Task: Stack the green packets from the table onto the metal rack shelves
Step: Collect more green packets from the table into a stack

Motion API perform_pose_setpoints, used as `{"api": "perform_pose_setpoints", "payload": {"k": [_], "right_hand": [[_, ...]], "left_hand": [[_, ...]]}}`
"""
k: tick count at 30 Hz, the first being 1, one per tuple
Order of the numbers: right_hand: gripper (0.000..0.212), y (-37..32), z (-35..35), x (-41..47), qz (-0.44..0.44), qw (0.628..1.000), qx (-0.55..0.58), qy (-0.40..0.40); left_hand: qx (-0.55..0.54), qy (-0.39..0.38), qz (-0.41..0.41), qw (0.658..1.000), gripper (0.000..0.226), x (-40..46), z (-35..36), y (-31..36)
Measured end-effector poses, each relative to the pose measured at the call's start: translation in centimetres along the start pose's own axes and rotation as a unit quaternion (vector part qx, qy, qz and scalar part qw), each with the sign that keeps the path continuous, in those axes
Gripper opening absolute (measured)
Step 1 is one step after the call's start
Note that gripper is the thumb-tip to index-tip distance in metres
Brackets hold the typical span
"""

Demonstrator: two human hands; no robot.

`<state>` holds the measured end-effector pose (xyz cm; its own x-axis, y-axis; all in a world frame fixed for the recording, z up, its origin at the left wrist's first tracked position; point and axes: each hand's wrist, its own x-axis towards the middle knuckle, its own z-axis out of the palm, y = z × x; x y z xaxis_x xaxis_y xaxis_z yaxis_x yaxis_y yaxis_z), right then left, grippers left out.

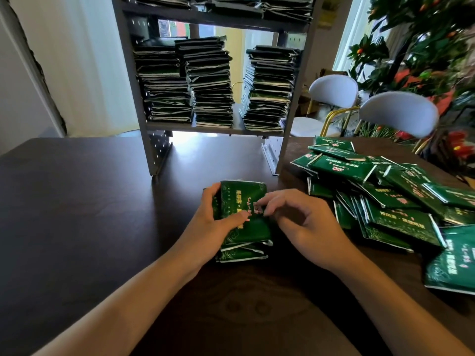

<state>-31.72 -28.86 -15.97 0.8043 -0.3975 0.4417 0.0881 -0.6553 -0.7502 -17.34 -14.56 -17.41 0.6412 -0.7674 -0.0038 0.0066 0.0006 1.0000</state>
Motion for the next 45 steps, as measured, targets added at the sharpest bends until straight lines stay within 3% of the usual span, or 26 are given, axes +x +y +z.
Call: {"api": "perform_pose_setpoints", "payload": {"k": [3, 7, 9, 13, 15, 19, 22, 24, 27, 30, 34, 37, 39, 42, 45], "right_hand": [[0.035, 0.5, -0.7, 0.4, 0.066, 0.995, -0.037, 0.062], [0.036, 0.4, -1.4, 0.6, 0.089, 0.982, -0.029, 0.162], [0.037, 0.4, -1.6, 0.6, 0.090, 0.980, -0.040, 0.171], [0.039, -0.2, -0.1, 0.3, 0.098, 0.995, 0.018, 0.032], [0.042, -0.6, 1.1, 0.0, 0.077, 0.996, 0.034, 0.000], [0.039, -0.7, 1.4, 0.2, 0.080, 0.995, 0.055, 0.033], [0.035, -0.5, -0.1, 0.7, 0.084, 0.992, -0.042, 0.079], [0.032, -0.4, -1.8, 1.6, 0.111, 0.978, -0.150, 0.092], [0.038, 0.5, -4.5, 3.6, 0.172, 0.932, -0.310, 0.078], [0.051, 2.2, -5.8, 4.9, 0.236, 0.848, -0.471, 0.060], [0.052, 4.3, -6.9, 5.3, 0.314, 0.783, -0.535, 0.036], [0.028, 4.9, -6.9, 5.0, 0.262, 0.765, -0.584, 0.078], [0.021, 3.6, -6.5, 4.8, 0.213, 0.773, -0.586, 0.115], [0.018, -0.4, -5.1, 3.9, 0.164, 0.834, -0.506, 0.148], [0.023, -5.3, -2.9, 1.9, 0.160, 0.882, -0.440, 0.061]], "left_hand": [[0.035, 0.000, 0.096, 0.995, 0.096, -0.9, 0.4, 0.2], [0.118, 0.032, 0.272, 0.954, 0.112, -2.2, 0.6, 1.6], [0.142, 0.033, 0.291, 0.945, 0.121, -2.4, 0.5, 1.6], [0.145, -0.001, 0.265, 0.953, 0.134, -2.3, 0.4, 0.7], [0.142, -0.007, 0.257, 0.956, 0.134, -2.3, 0.5, 0.6], [0.155, 0.026, 0.293, 0.943, 0.127, -2.3, 0.7, 1.3], [0.172, 0.074, 0.336, 0.923, 0.126, -2.2, 0.4, 1.4], [0.169, 0.062, 0.300, 0.937, 0.124, -1.9, 0.0, 0.9], [0.143, 0.003, 0.197, 0.970, 0.099, -1.4, 0.1, 0.3], [0.089, 0.006, 0.138, 0.986, 0.065, -1.0, -0.2, 0.2], [0.005, 0.034, 0.063, 0.997, 0.042, -0.4, -0.5, 0.3], [0.006, 0.020, 0.020, 1.000, 0.046, -0.3, -0.2, 0.6], [0.031, 0.003, 0.008, 0.999, 0.064, -0.4, -0.1, 0.6], [0.063, -0.040, -0.002, 0.997, 0.088, -0.9, 0.5, 0.4], [0.075, -0.072, -0.018, 0.994, 0.091, -1.8, 1.5, 0.4]]}}
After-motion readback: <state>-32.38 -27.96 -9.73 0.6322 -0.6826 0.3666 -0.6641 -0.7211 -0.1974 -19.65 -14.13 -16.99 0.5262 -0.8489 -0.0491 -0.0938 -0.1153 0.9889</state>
